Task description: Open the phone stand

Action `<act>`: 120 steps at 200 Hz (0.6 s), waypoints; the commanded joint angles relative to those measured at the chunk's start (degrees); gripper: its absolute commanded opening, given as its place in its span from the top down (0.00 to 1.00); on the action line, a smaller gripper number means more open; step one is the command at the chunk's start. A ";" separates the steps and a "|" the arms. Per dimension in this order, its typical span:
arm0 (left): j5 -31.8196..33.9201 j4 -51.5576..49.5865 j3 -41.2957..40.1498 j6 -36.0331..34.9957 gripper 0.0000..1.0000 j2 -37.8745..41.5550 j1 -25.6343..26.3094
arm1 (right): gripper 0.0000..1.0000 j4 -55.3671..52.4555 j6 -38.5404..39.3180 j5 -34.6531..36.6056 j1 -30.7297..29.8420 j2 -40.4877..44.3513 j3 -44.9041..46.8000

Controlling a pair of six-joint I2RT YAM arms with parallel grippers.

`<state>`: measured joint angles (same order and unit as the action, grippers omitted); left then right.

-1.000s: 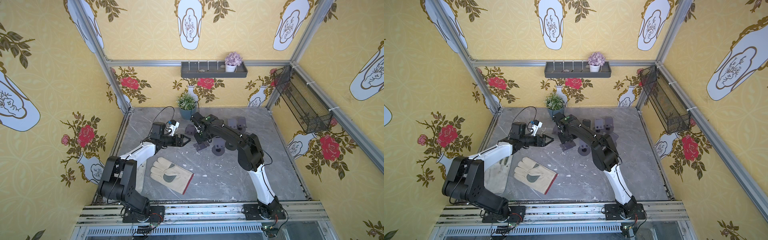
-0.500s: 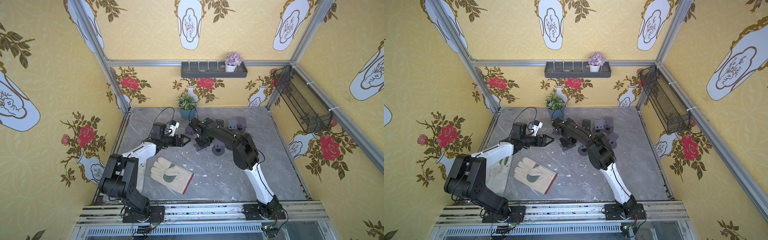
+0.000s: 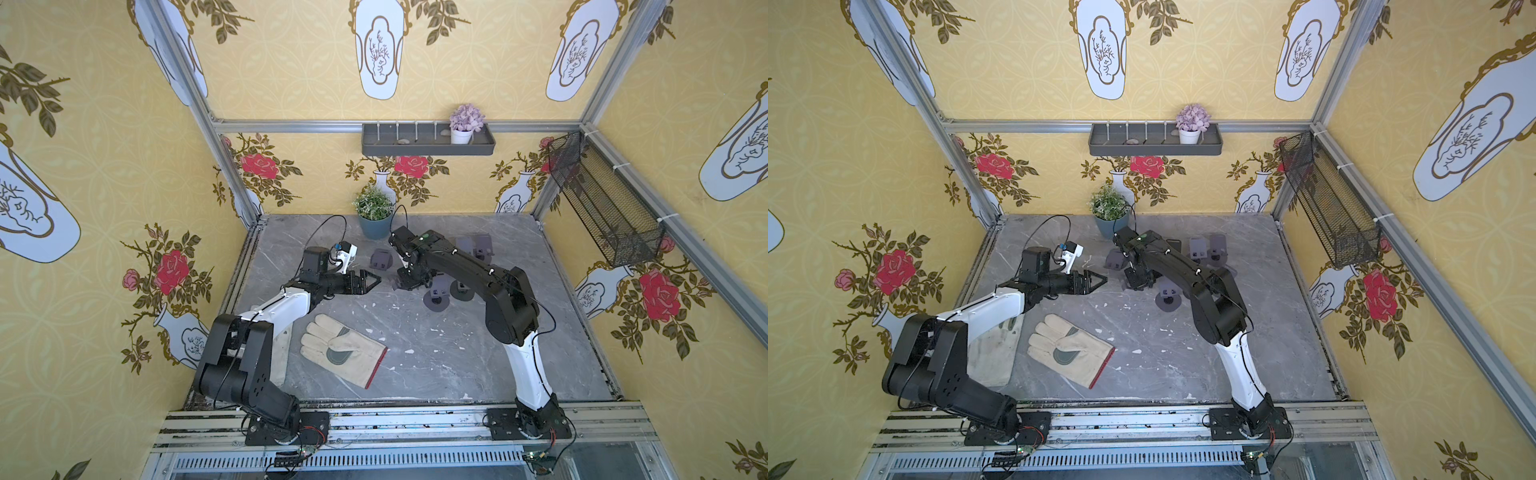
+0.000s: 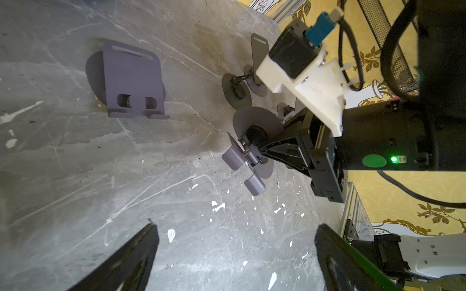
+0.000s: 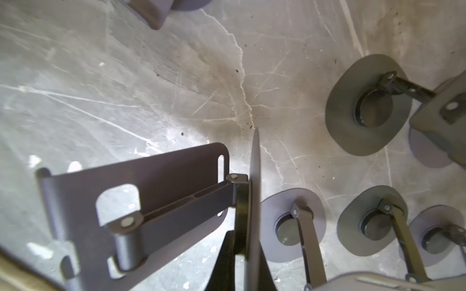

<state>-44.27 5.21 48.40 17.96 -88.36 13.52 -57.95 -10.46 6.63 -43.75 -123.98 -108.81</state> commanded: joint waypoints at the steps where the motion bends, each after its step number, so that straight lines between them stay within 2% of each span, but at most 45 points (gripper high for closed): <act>1: 0.57 0.59 0.07 -1.73 0.01 1.21 -0.05 | 1.00 2.75 -1.52 -7.57 0.91 2.17 0.18; 37: 2.08 -1.26 -0.31 -7.90 0.01 5.33 -0.07 | 1.00 3.22 -3.41 -23.70 4.41 4.26 -0.84; 58: 1.08 -2.34 0.21 -10.92 0.01 6.15 -0.07 | 1.00 2.11 -3.65 -30.56 4.98 4.13 -2.87; 93: -0.38 1.51 -0.65 -10.12 0.01 6.89 -0.03 | 1.00 0.35 -5.39 -41.97 6.39 2.94 -5.88; 120: -0.53 4.02 -0.94 -9.37 0.01 7.10 0.30 | 1.00 5.03 -9.35 -52.62 8.96 4.38 -2.70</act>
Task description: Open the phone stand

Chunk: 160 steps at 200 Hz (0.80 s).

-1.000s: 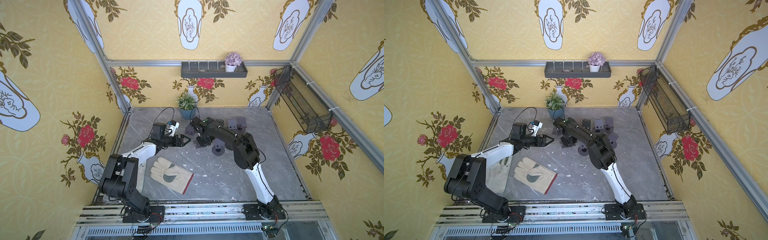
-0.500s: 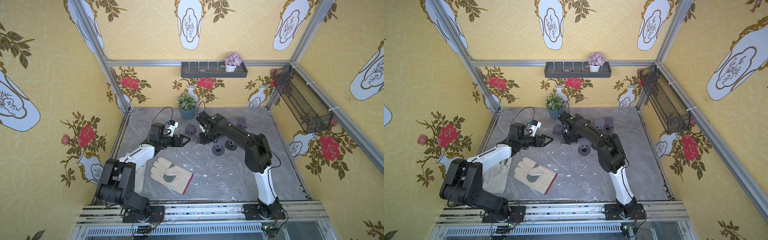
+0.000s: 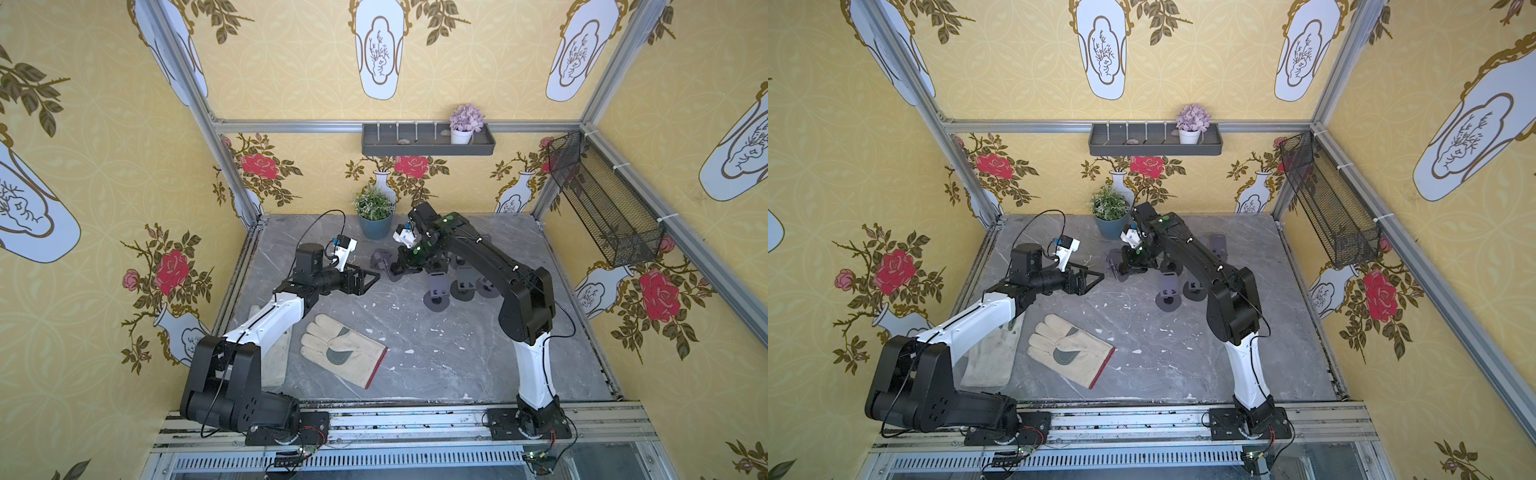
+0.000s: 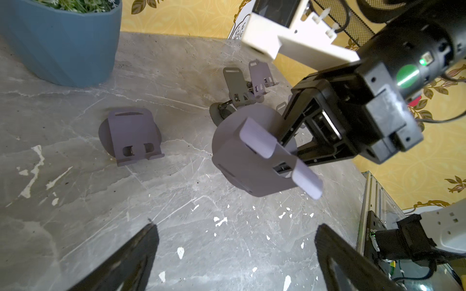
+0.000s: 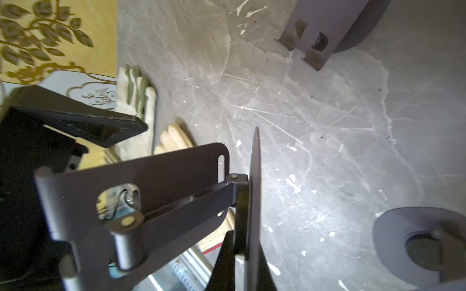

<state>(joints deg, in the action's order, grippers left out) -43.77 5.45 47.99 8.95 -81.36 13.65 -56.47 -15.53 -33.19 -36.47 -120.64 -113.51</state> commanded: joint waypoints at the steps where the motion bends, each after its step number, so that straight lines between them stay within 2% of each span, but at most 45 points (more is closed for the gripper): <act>1: -1.00 3.86 -0.48 -0.31 0.01 0.08 0.16 | 1.00 3.73 -4.44 -13.05 1.81 1.11 2.17; 40: 0.60 5.75 0.16 0.73 0.01 -1.03 0.15 | 1.00 11.23 -10.04 -21.65 4.54 3.65 6.89; 70: -1.00 8.03 1.05 1.14 0.01 -2.25 0.78 | 1.00 14.51 -13.00 -27.27 5.30 3.57 7.79; 120: -4.62 15.44 1.42 3.00 0.00 -4.72 0.85 | 1.00 14.75 -14.02 -30.61 5.27 2.87 7.49; 160: -6.23 17.09 4.52 2.65 0.01 -6.18 0.85 | 1.00 13.61 -12.96 -31.88 5.30 2.60 8.30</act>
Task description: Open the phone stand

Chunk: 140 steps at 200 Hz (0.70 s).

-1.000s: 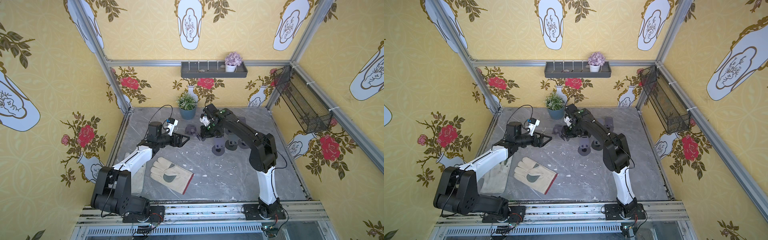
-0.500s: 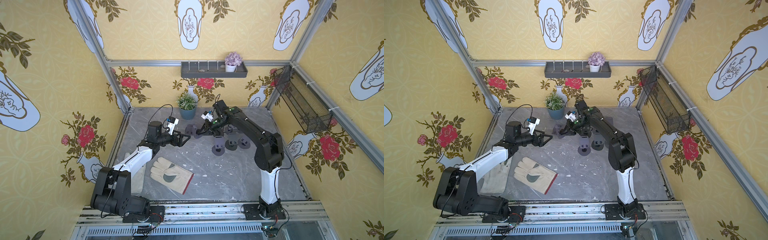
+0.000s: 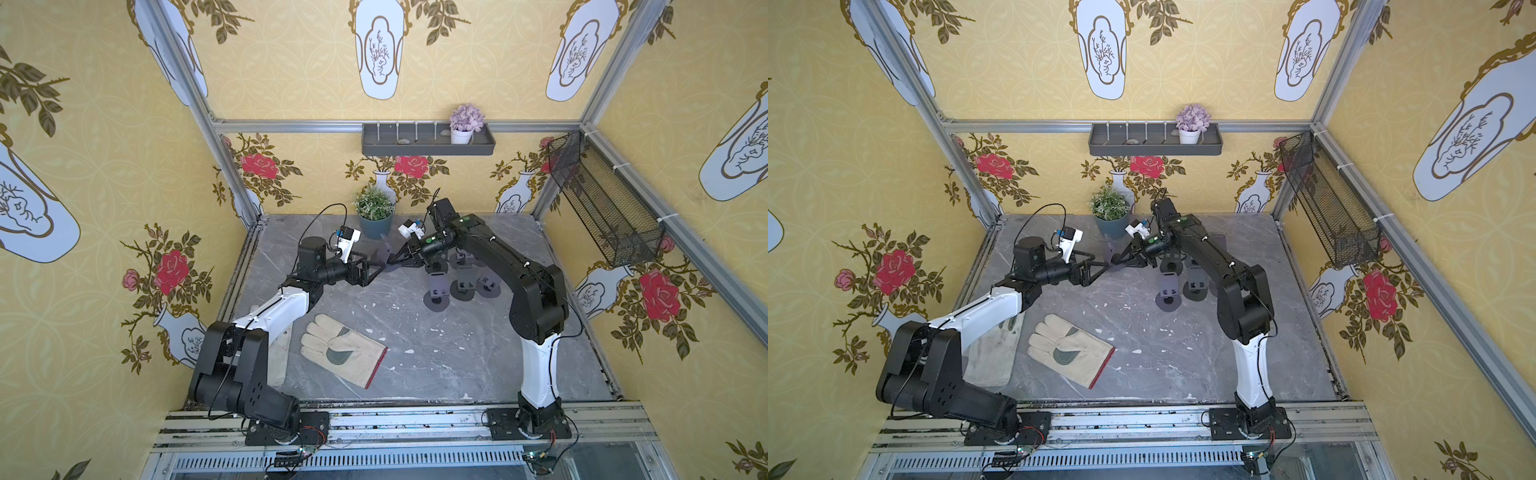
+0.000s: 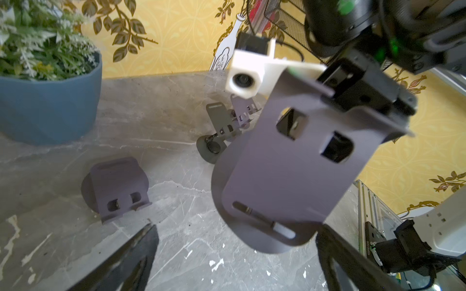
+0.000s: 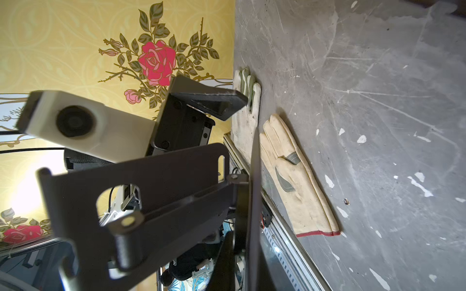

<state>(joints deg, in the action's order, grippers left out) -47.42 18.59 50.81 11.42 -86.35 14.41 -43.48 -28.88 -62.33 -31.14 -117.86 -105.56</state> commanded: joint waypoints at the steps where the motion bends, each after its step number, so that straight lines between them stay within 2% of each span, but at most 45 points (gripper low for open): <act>1: -2.67 3.98 1.77 0.22 0.01 -1.24 0.09 | 1.00 0.61 0.40 -2.78 -0.05 -0.17 0.35; 46: -7.55 5.48 5.38 1.06 0.05 -5.32 0.62 | 1.00 0.46 0.58 -3.84 0.21 -0.09 0.93; 99: -13.20 7.59 5.75 1.06 0.13 -8.81 0.63 | 1.00 0.69 0.30 -5.25 0.49 0.21 1.19; 140: -15.13 9.53 5.28 1.66 0.12 -9.13 0.75 | 1.00 1.18 0.12 -5.72 1.28 0.90 2.42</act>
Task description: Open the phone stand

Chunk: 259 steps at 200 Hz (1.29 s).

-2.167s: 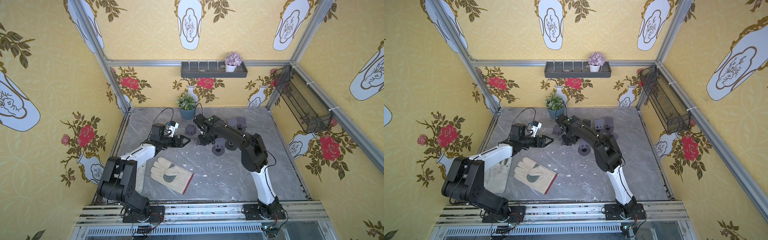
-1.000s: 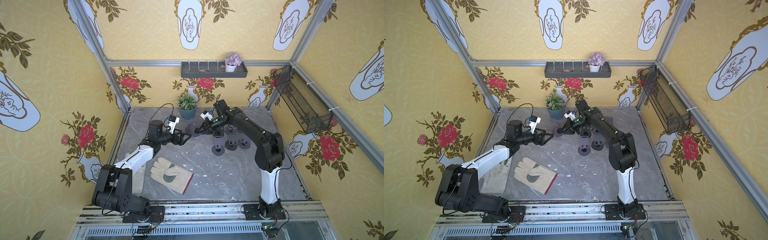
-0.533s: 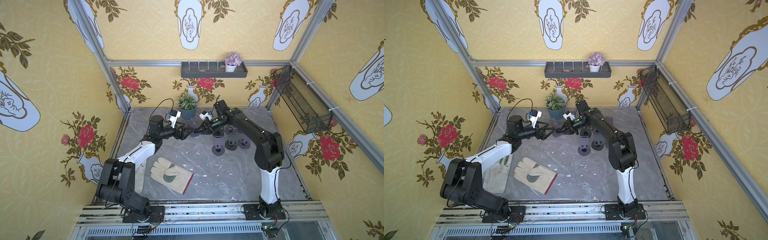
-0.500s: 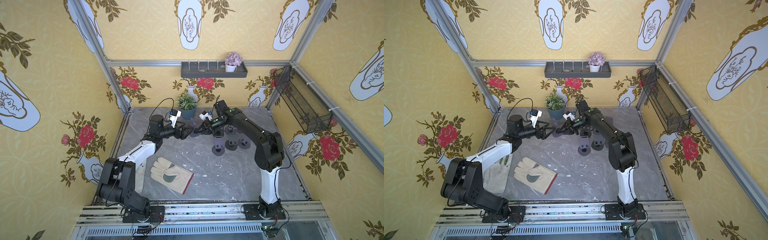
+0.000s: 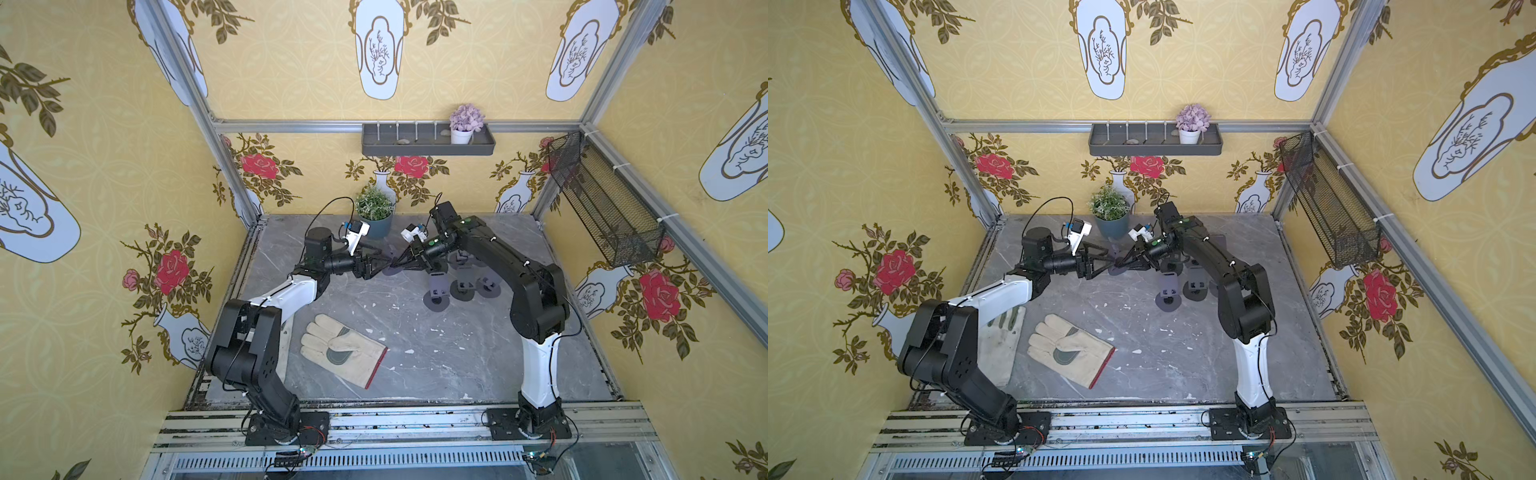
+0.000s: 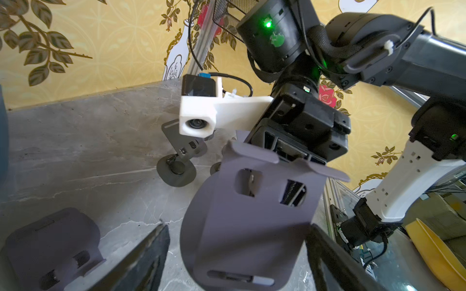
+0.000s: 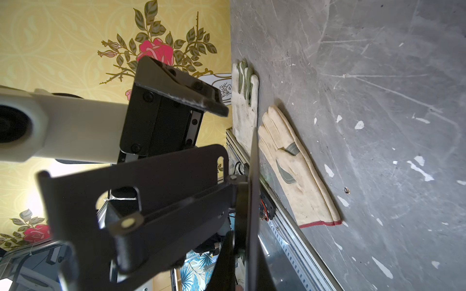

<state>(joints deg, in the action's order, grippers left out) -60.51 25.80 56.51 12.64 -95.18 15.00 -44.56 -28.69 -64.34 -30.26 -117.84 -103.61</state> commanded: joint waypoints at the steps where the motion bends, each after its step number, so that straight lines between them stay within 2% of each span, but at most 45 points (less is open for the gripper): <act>1: -2.10 2.37 -0.47 0.44 0.11 -0.29 0.18 | 1.00 2.22 -0.11 -3.70 0.39 0.91 0.49; 19: -2.34 2.75 -0.92 0.59 0.07 -0.10 0.42 | 1.00 2.45 -0.25 -3.75 0.81 1.07 0.86; 59: -1.76 1.42 -1.36 -0.40 0.10 -0.34 0.54 | 1.00 3.11 -0.63 -3.96 1.15 1.04 0.87; 161: 0.29 -3.96 1.04 -3.73 0.33 -2.29 1.39 | 1.00 4.30 -1.11 -3.87 1.27 1.91 2.27; 181: 1.23 -5.56 1.51 -4.44 0.41 -2.29 1.43 | 1.00 4.19 -0.96 -3.39 1.66 1.94 2.70; 190: 2.12 -6.85 1.80 -5.13 0.48 -2.10 1.43 | 1.00 4.20 -0.84 -3.03 1.88 1.99 3.06; 202: 3.00 -8.46 2.08 -5.85 0.53 -1.70 1.44 | 1.00 3.94 -0.59 -2.35 2.39 2.07 3.51; 259: 6.85 -13.29 1.08 -7.56 0.56 1.28 1.43 | 1.00 0.83 1.61 3.15 3.99 1.49 3.52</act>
<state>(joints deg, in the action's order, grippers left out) -57.84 15.40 58.26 6.50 -94.87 16.88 -40.60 -29.10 -66.35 -27.07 -116.46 -99.57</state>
